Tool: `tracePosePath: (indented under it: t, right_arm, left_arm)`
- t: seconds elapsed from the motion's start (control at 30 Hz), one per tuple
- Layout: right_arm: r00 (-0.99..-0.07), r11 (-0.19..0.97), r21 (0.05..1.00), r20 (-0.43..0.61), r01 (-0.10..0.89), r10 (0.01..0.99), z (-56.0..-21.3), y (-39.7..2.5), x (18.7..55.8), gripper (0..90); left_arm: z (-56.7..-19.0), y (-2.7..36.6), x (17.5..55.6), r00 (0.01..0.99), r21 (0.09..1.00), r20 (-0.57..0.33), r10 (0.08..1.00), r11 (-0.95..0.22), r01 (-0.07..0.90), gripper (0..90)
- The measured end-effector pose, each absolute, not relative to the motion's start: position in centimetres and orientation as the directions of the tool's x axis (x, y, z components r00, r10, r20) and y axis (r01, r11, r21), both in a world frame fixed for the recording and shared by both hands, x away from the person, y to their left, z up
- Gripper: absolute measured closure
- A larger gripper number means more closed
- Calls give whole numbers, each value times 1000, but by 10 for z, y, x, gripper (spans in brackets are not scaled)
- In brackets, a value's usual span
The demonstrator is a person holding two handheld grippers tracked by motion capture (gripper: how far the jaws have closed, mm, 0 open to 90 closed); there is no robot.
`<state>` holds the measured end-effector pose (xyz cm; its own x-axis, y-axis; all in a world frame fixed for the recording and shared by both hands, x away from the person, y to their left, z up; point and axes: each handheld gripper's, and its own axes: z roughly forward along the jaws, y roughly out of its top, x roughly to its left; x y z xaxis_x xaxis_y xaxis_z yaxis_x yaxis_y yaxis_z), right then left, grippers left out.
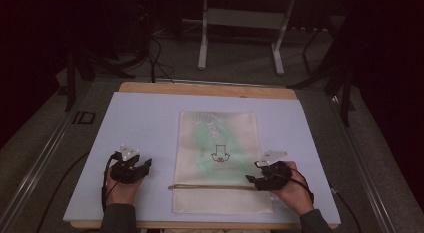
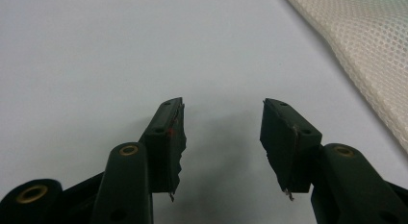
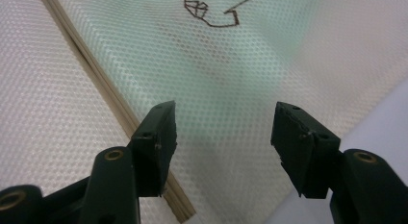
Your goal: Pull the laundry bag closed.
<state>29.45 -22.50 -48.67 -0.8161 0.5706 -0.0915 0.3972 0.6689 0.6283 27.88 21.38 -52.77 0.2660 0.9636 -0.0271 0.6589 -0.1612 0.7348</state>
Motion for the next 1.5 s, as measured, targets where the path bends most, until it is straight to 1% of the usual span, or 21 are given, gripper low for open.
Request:
tracePosePath:
  t: [0.5, 1.0, 1.13, 1.23, 1.5]
  right_arm:
    - [-869, 718, 608, -89, 340, 487, -486, -198, 297, 420]
    - [-918, 782, 563, -97, 267, 384, -486, -171, 299, 436]
    - [-926, 788, 560, -90, 257, 366, -487, -166, 300, 452]
    - [-936, 798, 554, -90, 237, 340, -487, -159, 301, 482]
    - [-952, 817, 542, -96, 195, 291, -484, -142, 303, 485]
  left_arm:
    - [-528, 213, 279, 268, 734, -23, 963, -165, 658, 495]
    - [-528, 212, 279, 271, 731, -23, 962, -168, 661, 495]
    - [-528, 213, 279, 271, 731, -22, 962, -169, 661, 495]
    - [-528, 213, 279, 271, 731, -23, 962, -169, 661, 495]
    - [-528, 213, 279, 273, 733, -25, 962, -168, 660, 495]
